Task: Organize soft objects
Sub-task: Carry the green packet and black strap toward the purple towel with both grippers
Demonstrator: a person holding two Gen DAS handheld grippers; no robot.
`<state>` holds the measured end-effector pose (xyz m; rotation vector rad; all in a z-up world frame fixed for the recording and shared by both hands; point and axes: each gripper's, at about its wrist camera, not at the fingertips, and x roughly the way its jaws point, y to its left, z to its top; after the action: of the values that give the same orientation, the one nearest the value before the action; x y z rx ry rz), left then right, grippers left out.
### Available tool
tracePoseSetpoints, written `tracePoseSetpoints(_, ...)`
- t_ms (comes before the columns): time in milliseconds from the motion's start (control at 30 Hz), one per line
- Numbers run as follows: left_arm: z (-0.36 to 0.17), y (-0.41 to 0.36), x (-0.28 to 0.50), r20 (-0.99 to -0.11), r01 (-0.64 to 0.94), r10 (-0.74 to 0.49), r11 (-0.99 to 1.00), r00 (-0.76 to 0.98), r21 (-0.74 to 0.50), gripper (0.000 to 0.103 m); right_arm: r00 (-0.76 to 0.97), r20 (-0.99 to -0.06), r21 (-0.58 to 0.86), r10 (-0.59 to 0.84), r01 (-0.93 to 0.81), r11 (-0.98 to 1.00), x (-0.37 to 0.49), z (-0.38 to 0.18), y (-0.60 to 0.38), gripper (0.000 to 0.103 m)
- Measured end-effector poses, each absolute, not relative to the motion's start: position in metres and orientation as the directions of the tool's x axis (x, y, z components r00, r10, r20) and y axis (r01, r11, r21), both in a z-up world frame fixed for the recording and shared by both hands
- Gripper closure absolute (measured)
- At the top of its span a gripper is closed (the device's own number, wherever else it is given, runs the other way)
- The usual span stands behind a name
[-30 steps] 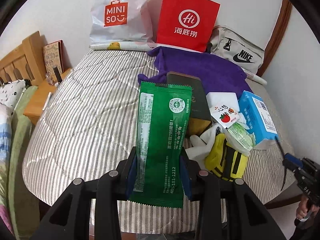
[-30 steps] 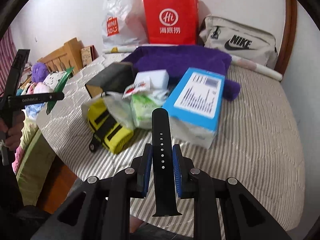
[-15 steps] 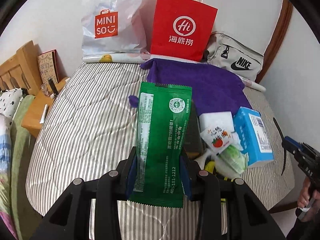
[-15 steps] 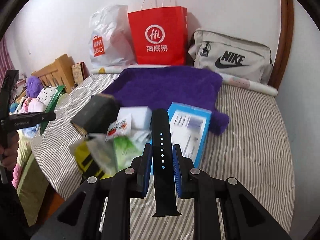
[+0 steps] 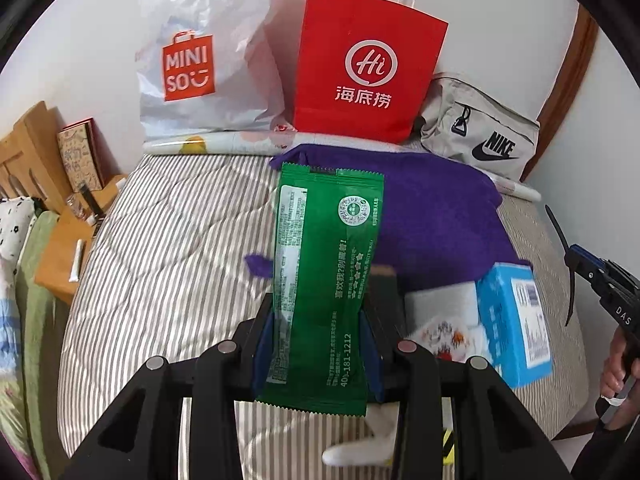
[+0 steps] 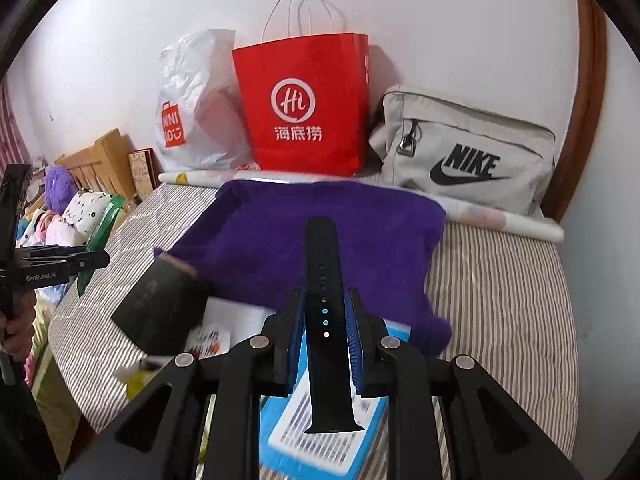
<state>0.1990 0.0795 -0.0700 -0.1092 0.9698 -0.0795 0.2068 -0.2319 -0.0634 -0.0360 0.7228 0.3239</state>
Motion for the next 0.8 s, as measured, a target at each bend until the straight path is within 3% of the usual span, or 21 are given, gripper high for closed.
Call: tracePoseSetpoints(800, -0.131, 0.045, 0.359, -0.889, 0.079, -0.170, 0.985, 0.425, -0.151, 0.067, 0.598, -0.768, 0.052, 0.230, -0.299, 0.953, 0.348, -0.126, -0.218, 0.083)
